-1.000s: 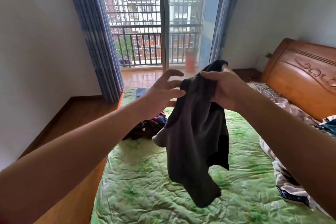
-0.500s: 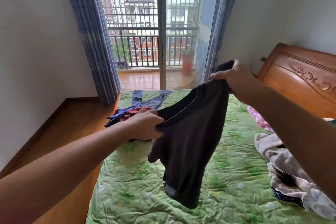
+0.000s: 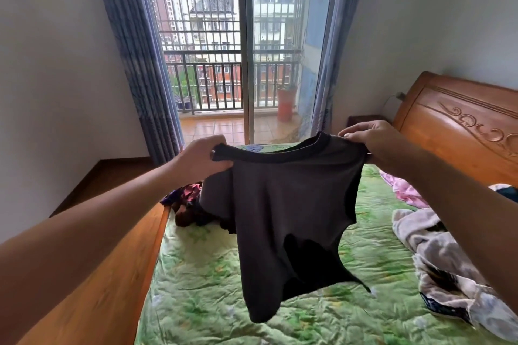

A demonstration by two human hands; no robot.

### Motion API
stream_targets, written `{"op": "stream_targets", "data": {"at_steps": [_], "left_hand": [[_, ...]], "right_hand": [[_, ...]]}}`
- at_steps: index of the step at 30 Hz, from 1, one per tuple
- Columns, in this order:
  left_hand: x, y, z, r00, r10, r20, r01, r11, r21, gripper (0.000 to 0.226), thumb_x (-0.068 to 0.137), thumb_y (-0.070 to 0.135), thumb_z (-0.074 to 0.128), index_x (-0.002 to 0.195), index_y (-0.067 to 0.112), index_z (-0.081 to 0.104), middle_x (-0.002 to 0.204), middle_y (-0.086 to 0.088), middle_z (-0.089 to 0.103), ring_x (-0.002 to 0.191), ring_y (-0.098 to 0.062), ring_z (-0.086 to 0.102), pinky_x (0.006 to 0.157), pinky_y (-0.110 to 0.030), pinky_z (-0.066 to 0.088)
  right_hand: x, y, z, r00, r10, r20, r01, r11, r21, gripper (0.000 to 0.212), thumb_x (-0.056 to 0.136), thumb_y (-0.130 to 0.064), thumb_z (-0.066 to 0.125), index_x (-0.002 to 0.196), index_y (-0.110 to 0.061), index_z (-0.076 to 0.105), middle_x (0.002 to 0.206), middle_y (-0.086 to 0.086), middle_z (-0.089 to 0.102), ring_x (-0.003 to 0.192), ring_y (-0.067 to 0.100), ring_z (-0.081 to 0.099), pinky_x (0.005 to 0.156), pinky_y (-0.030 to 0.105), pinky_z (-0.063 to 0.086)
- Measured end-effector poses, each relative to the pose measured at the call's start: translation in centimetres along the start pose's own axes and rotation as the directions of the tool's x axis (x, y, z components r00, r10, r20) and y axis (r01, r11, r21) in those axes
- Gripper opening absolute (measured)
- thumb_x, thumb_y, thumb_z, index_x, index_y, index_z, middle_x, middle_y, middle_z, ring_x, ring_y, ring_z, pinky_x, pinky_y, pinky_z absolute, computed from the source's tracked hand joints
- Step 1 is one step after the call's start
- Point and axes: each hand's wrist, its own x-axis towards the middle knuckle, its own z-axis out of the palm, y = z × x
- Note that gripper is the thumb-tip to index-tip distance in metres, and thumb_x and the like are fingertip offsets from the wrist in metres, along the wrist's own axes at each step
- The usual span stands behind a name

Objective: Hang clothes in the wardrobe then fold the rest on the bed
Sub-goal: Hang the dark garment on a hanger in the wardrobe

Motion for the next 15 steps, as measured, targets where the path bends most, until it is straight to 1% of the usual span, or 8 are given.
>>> {"op": "stream_targets", "data": {"at_steps": [2, 4, 7, 9, 11, 13, 14, 15], "left_hand": [[0.1, 0.6, -0.3, 1.0, -0.013, 0.007, 0.014, 0.998, -0.068, 0.019, 0.088, 0.008, 0.076, 0.092, 0.005, 0.058, 0.09, -0.009, 0.064, 0.085, -0.026, 0.064, 0.081, -0.039, 0.052], [0.3, 1.2, -0.8, 1.0, 0.001, 0.02, 0.0, 0.997, -0.08, 0.02, 0.086, 0.004, 0.076, 0.095, 0.003, 0.057, 0.093, -0.012, 0.062, 0.086, -0.026, 0.062, 0.083, -0.039, 0.052], [0.7, 1.7, -1.7, 0.999, 0.036, 0.038, -0.035, 0.999, -0.033, 0.025, 0.085, 0.0, 0.076, 0.102, 0.005, 0.059, 0.098, -0.012, 0.061, 0.087, -0.024, 0.064, 0.085, -0.04, 0.054], [1.1, 1.7, -2.4, 0.997, 0.034, 0.073, -0.037, 0.999, 0.039, 0.037, 0.086, 0.0, 0.074, 0.118, 0.012, 0.059, 0.1, -0.004, 0.063, 0.089, -0.022, 0.065, 0.085, -0.038, 0.054], [1.7, 1.4, -3.2, 0.996, 0.007, 0.085, -0.014, 0.997, 0.082, 0.052, 0.088, 0.002, 0.073, 0.133, 0.02, 0.056, 0.098, 0.001, 0.064, 0.088, -0.018, 0.064, 0.084, -0.033, 0.051], [2.3, 1.0, -3.8, 0.999, 0.017, 0.037, -0.024, 0.978, 0.207, 0.041, 0.089, 0.006, 0.073, 0.128, 0.016, 0.063, 0.097, -0.002, 0.068, 0.091, -0.02, 0.063, 0.089, -0.036, 0.048], [2.6, 0.7, -4.0, 0.999, 0.037, 0.0, -0.036, 0.965, 0.259, 0.03, 0.09, 0.006, 0.071, 0.119, 0.013, 0.068, 0.099, -0.005, 0.071, 0.095, -0.023, 0.064, 0.091, -0.038, 0.048], [2.8, 0.5, -4.1, 0.998, 0.051, -0.042, -0.039, 0.966, 0.257, 0.02, 0.092, 0.005, 0.068, 0.111, 0.01, 0.071, 0.099, -0.007, 0.071, 0.098, -0.027, 0.065, 0.093, -0.04, 0.048]], "right_hand": [[-0.4, -0.3, -0.2, 1.0, -0.015, 0.026, 0.016, 0.999, -0.049, 0.008, 0.088, -0.009, 0.071, 0.094, -0.011, 0.076, 0.081, 0.007, 0.071, 0.076, 0.018, 0.065, 0.068, 0.032, 0.053], [-0.6, -0.3, -0.5, 0.998, -0.033, 0.046, 0.038, 0.992, -0.118, 0.009, 0.084, -0.014, 0.077, 0.093, -0.013, 0.076, 0.08, 0.003, 0.072, 0.075, 0.017, 0.066, 0.069, 0.034, 0.054], [-0.9, 0.0, -1.0, 0.993, -0.098, 0.063, 0.112, 0.956, -0.273, 0.001, 0.086, -0.023, 0.078, 0.085, -0.023, 0.077, 0.068, -0.007, 0.071, 0.062, 0.009, 0.064, 0.058, 0.029, 0.052], [-1.0, 0.2, -1.1, 0.984, -0.17, 0.053, 0.177, 0.908, -0.379, 0.016, 0.091, -0.022, 0.074, 0.081, -0.035, 0.075, 0.061, -0.013, 0.067, 0.05, 0.0, 0.058, 0.05, 0.026, 0.049], [-1.2, 0.1, -1.3, 0.976, -0.218, -0.002, 0.199, 0.891, -0.408, 0.021, 0.092, -0.021, 0.072, 0.081, -0.039, 0.073, 0.059, -0.016, 0.065, 0.047, 0.0, 0.056, 0.052, 0.028, 0.049], [-1.4, 0.1, -1.7, 0.971, -0.234, -0.051, 0.196, 0.899, -0.392, 0.02, 0.092, -0.02, 0.072, 0.082, -0.038, 0.072, 0.058, -0.015, 0.064, 0.049, 0.002, 0.055, 0.055, 0.03, 0.049], [-1.7, 0.1, -1.9, 0.971, -0.232, -0.063, 0.189, 0.899, -0.396, 0.019, 0.091, -0.02, 0.072, 0.082, -0.037, 0.071, 0.058, -0.015, 0.064, 0.052, 0.005, 0.056, 0.055, 0.03, 0.049], [-1.9, 0.1, -2.1, 0.969, -0.236, -0.07, 0.187, 0.888, -0.419, 0.017, 0.091, -0.02, 0.073, 0.082, -0.035, 0.071, 0.06, -0.013, 0.066, 0.056, 0.009, 0.058, 0.056, 0.03, 0.049]]}}
